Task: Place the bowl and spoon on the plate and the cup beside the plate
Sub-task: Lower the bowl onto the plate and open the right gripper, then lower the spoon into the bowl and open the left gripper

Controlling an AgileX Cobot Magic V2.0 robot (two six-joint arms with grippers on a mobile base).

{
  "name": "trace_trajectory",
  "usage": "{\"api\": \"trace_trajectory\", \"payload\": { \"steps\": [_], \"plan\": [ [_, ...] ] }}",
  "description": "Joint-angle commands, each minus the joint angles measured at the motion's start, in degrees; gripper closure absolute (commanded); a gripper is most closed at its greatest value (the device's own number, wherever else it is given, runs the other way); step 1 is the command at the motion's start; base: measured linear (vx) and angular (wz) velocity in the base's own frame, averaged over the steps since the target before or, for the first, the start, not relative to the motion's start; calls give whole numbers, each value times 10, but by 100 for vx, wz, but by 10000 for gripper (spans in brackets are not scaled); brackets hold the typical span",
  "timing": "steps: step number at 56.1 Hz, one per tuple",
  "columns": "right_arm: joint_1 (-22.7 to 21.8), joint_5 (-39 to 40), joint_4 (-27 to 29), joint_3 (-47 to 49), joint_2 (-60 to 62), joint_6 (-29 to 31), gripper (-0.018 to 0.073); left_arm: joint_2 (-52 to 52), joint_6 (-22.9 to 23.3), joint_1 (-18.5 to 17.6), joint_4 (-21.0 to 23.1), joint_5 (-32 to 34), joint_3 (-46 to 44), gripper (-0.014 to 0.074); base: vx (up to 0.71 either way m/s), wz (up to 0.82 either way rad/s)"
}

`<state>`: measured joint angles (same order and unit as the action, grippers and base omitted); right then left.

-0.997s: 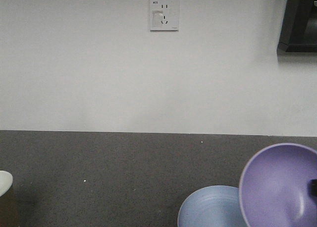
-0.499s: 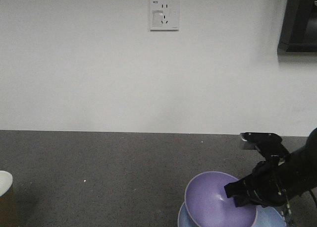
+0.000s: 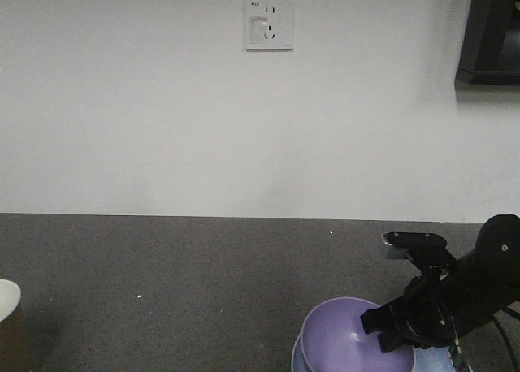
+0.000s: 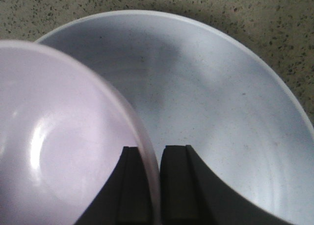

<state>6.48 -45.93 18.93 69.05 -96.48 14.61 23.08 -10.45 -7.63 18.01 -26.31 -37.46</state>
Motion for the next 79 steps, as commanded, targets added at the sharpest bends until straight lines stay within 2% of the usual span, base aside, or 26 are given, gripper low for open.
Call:
{"api": "trace_trajectory", "payload": {
  "steps": [1, 16, 22, 30, 34, 38, 43, 48, 50, 58, 60, 63, 67, 69, 73, 79],
  "plan": [
    [0, 18, 6, 20, 26, -1, 309, 5, 2, -1, 10, 42, -16, 600, 0, 0],
    [0, 25, -6, 20, 43, -1, 38, 5, 2, -1, 10, 41, -16, 600, 0, 0],
    [0, 32, -30, 20, 78, -1, -6, 5, 5, -1, 10, 41, -16, 600, 0, 0],
    [0, 16, -70, 20, 159, -1, -7, 5, 6, -1, 10, 28, -18, 600, 0, 0],
    [0, 2, -77, 19, 208, -1, 18, 6, 5, -1, 10, 21, -18, 597, 0, 0],
    [0, 2, -79, 7, 269, -1, 95, 14, 4, -1, 10, 15, -21, 596, 0, 0],
    [0, 32, -80, -33, 357, -1, 291, 39, -13, -1, 10, -13, -49, 596, 0, 0],
    [0, 69, -80, -103, 443, -1, 523, 85, -57, -1, 11, -50, -99, 596, 0, 0],
    [0, 79, -80, -127, 471, -1, 575, 105, -75, -1, 13, -67, -120, 596, 0, 0],
    [0, 109, -84, -248, 615, -1, 574, 239, -121, -1, 53, -160, -235, 596, 0, 0],
    [0, 113, -86, -272, 647, -1, 572, 278, -132, -2, 76, -187, -265, 596, 0, 0],
    [0, 118, -95, -303, 696, -1, 572, 340, -158, -2, 128, -228, -309, 596, 0, 0],
    [0, 119, -107, -338, 751, -2, 571, 415, -215, -5, 216, -273, -359, 596, 0, 0],
    [0, 117, -112, -350, 774, -7, 571, 451, -238, -13, 251, -286, -377, 596, 0, 0],
    [0, 111, -119, -368, 807, -23, 571, 519, -265, -41, 294, -299, -411, 596, 0, 0],
    [0, 89, -132, -375, 823, -50, 569, 610, -263, -103, 301, -303, -453, 596, 0, 0]
  ]
}}
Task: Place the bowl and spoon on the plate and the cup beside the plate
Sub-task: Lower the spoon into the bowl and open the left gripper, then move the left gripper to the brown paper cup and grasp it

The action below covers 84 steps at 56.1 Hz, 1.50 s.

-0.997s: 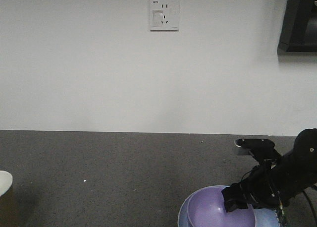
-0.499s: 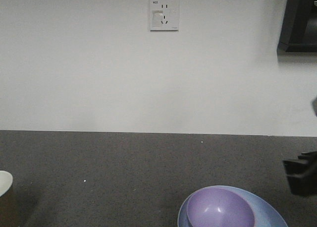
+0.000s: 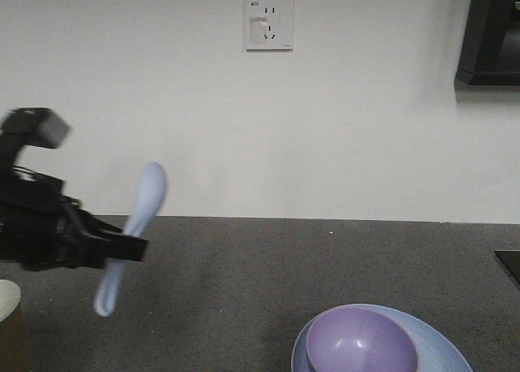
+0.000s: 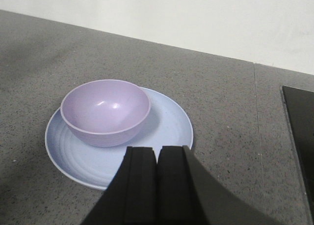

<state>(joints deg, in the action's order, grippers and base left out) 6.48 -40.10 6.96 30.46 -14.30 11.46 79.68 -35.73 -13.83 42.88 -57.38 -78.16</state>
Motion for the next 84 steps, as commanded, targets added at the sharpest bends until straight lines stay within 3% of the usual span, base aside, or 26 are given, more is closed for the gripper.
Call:
{"api": "trace_trajectory", "payload": {
  "steps": [1, 14, 28, 36, 43, 52, 70, 84],
  "plan": [
    [0, 27, -13, 11, 2, -22, 569, 61, -11, -54, 52, 7, -52, 596, 0, 0],
    [0, 8, -22, 11, 2, -32, 568, 221, 26, -166, 51, -29, -153, 596, 0, 0],
    [0, 8, -24, 11, 2, -32, 568, 322, 65, -228, 33, -55, -271, 596, 0, 0],
    [0, 8, -29, 11, 2, -32, 568, 335, 71, -237, 28, -49, -289, 587, 0, 0],
    [0, 8, -40, 11, 2, -35, 568, 335, 71, -237, -3, -41, -289, 531, 0, 0],
    [0, 9, -40, 11, 2, -36, 568, 335, 101, -237, -60, -40, -289, 387, 0, 0],
    [0, 15, -40, 11, 2, -37, 568, 335, 106, -237, -59, -40, -290, 115, 0, 0],
    [0, 15, -41, 11, 2, -37, 568, 293, 103, -230, -76, -23, -291, 92, 0, 0]
  ]
}}
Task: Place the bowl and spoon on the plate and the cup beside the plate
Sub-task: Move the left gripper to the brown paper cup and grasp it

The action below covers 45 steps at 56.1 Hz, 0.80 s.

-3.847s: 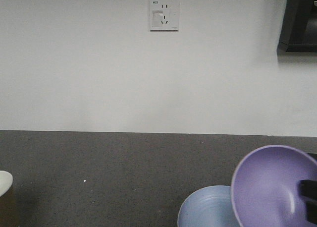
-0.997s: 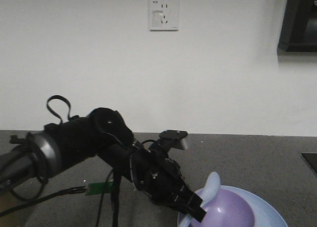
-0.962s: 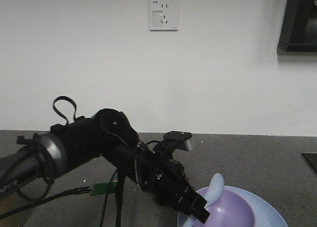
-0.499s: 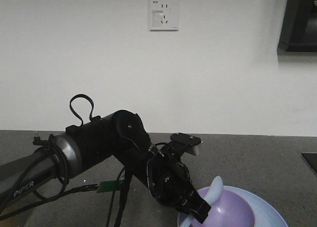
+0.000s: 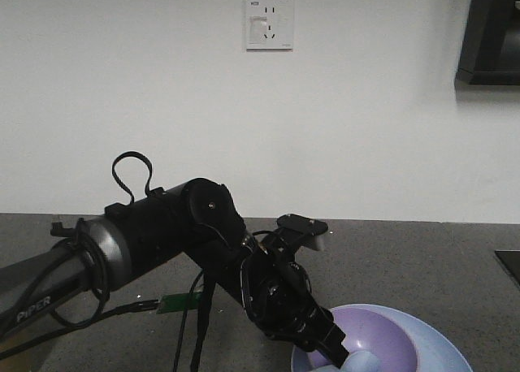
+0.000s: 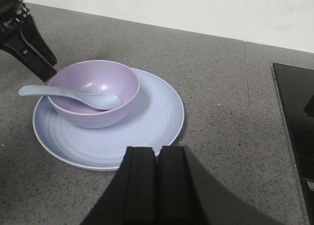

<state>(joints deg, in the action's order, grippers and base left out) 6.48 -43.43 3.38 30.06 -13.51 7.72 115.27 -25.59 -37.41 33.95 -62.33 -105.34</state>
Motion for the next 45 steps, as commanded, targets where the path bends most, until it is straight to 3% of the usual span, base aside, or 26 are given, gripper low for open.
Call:
{"api": "trace_trajectory", "payload": {
  "steps": [1, 9, 16, 23, 26, 27, 45],
  "plan": [
    [0, 48, -5, 15, -6, 1, 568, -72, 1, 6, 4, 28, -19, 92, 0, 0],
    [0, 47, -5, 15, -6, 1, 568, -145, 15, 23, -124, 34, -19, 93, 0, 0],
    [0, 47, -5, 15, -6, 1, 568, -207, 96, 45, -281, 1, -19, 93, 0, 0],
    [0, 47, -5, 15, -6, -1, 568, -251, 165, 76, -432, -72, -19, 93, 0, 0],
    [0, 47, -5, 15, -6, -1, 568, -260, 173, 91, -459, -95, -19, 93, 0, 0],
    [0, 47, -3, 15, -6, -1, 568, -278, 178, 128, -468, -95, 1, 93, 0, 0],
    [0, 48, -4, 15, -6, 0, 568, -289, 191, 212, -467, -76, 137, 93, 0, 0]
  ]
}}
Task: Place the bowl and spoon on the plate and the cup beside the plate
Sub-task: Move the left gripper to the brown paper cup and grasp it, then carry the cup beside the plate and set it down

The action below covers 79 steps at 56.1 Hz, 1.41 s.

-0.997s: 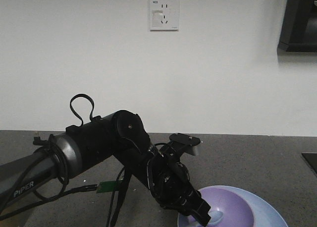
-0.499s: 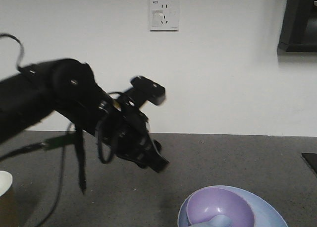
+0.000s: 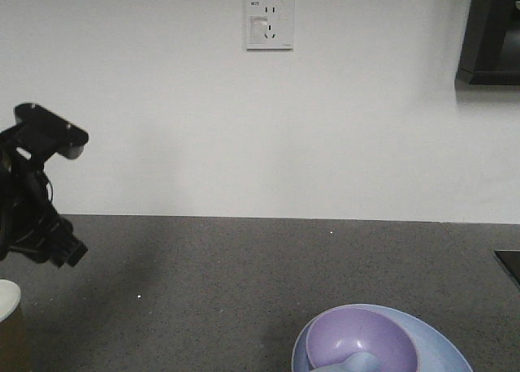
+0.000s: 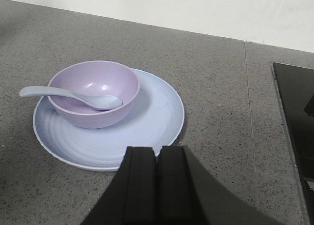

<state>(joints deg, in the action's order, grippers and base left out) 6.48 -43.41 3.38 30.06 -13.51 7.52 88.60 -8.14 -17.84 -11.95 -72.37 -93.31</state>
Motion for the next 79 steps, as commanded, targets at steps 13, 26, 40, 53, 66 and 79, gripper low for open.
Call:
{"api": "trace_trajectory", "payload": {
  "steps": [13, 26, 40, 53, 66, 79],
  "plan": [
    [0, 48, -4, 15, -6, 2, 568, -22, 29, 35, -6, 76, 104, 93, 0, 0],
    [0, 48, -3, 15, -6, 2, 568, -21, 44, 35, -5, 127, 183, 101, 0, 0],
    [0, 47, -3, 15, -6, 1, 568, -22, 41, 35, -6, 147, 203, 468, 0, 0],
    [0, 47, -3, 15, -6, 1, 568, -28, 37, 13, -2, 122, 155, 603, 0, 0],
    [0, 34, -3, 15, -6, 1, 568, -23, 3, -89, 38, 123, 22, 601, 0, 0],
    [0, 29, -3, 15, -6, 2, 568, 46, -6, -186, 73, 123, -79, 600, 0, 0]
  ]
}}
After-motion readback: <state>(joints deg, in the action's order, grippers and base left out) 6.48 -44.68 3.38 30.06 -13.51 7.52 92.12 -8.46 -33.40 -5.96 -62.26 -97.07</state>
